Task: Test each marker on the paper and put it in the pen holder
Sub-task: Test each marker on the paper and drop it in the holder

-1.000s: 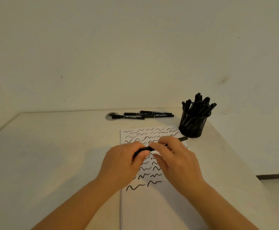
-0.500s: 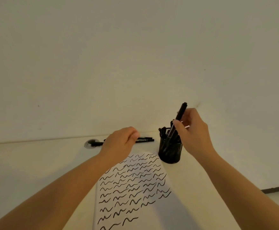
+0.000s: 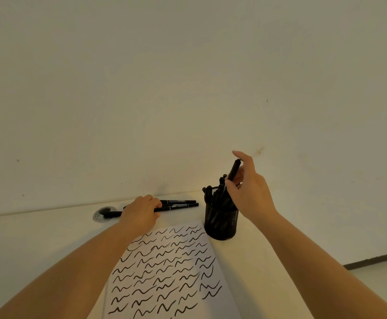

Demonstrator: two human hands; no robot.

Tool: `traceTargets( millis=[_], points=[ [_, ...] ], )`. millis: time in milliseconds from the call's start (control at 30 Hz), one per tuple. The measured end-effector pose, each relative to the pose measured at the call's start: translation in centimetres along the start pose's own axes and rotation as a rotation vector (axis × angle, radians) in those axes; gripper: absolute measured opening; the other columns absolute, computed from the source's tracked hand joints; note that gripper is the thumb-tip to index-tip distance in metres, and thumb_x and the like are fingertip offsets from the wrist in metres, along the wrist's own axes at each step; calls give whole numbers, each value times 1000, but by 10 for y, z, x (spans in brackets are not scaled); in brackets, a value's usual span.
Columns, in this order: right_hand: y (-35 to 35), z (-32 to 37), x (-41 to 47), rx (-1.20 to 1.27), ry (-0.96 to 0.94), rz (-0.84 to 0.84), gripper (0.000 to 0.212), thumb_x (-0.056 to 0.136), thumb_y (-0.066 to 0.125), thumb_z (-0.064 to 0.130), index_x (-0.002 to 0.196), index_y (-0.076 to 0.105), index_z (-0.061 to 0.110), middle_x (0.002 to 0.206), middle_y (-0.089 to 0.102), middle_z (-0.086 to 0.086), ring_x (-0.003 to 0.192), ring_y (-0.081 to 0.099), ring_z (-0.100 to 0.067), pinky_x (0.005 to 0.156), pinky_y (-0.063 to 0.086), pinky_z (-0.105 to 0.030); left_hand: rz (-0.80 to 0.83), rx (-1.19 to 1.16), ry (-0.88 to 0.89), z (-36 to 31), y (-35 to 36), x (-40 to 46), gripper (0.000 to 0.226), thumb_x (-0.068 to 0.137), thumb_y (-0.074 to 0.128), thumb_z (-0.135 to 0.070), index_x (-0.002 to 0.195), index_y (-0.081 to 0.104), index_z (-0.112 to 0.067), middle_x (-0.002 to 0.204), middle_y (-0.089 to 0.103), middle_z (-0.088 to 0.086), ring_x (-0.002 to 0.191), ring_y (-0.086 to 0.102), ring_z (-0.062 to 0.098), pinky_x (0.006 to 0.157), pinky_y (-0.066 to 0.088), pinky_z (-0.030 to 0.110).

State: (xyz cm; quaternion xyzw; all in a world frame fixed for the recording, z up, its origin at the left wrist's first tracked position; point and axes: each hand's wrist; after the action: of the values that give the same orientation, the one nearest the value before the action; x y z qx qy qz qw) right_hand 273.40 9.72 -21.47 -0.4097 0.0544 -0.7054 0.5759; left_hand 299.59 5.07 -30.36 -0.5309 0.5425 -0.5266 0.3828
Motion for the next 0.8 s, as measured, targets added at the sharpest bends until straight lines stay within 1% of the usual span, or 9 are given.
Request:
traceTargets(
  millis=[67,200,267,367,500,567,667,733,800],
  points=[
    [5,-3,-1,-40,-18,-7,64,86,56,13,133,23,40,78,62,3,66,60,-14,58,51,-29,-11,30,9,-1,6,5,32,93,45,-31,125,48,-25,122,51,-3,109,45,16,84,44,32],
    [15,-6,-4,-74,-45,-2,48,88,50,15,127,31,37,83,62,-4,71,59,-21,65,52,-43,-34,89,20,-2,15,16,32,93,45,-32,124,48,-26,121,51,-3,109,46,18,80,42,32],
    [19,-7,-7,-74,-52,-10,40,90,47,17,126,36,32,84,61,-4,73,58,-21,65,51,-41,-41,114,20,-2,18,21,32,93,46,-34,123,49,-25,120,51,-2,107,47,18,78,42,32],
    [24,-10,-11,-150,-100,-28,27,93,42,17,118,52,22,85,58,4,81,56,-18,66,40,-27,-55,123,9,0,23,23,29,93,45,-35,119,51,-24,114,53,-1,103,48,18,76,41,31],
    [28,-11,-15,-203,-138,-46,27,95,41,13,111,63,13,101,68,-2,94,57,-20,78,32,-20,-90,177,18,0,25,25,28,95,39,-35,115,53,-22,107,54,0,98,50,19,70,37,30],
    [28,-10,-15,-214,-145,-59,29,95,42,13,113,63,12,106,68,-4,98,58,-22,81,31,-20,-98,215,14,0,25,25,29,97,35,-32,115,53,-20,107,55,1,99,50,20,69,35,31],
    [27,-8,-16,-248,-151,-22,31,97,40,17,119,60,11,110,67,-6,103,56,-24,87,32,-25,-111,187,-21,1,19,19,30,98,34,-31,115,53,-17,109,56,3,100,51,22,71,37,32],
    [24,-6,-17,-287,-151,0,33,97,39,20,123,57,11,112,65,-5,106,51,-25,90,35,-29,-125,115,-60,1,8,13,29,97,35,-31,114,53,-17,108,56,2,97,51,21,72,40,32],
    [20,3,-20,-303,-198,-75,32,95,42,20,121,57,9,111,64,-5,106,49,-25,89,40,-34,-153,-18,-98,-2,-7,3,27,97,36,-30,113,53,-17,105,55,1,89,52,18,69,41,30]
  ],
)
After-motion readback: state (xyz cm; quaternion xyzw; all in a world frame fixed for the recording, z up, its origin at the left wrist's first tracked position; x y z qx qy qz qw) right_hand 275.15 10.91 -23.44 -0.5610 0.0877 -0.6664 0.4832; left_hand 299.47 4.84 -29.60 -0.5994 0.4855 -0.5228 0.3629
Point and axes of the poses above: each hand's wrist, its own x-axis towards the middle knuckle, its own y-axis out of the palm, z = x × y
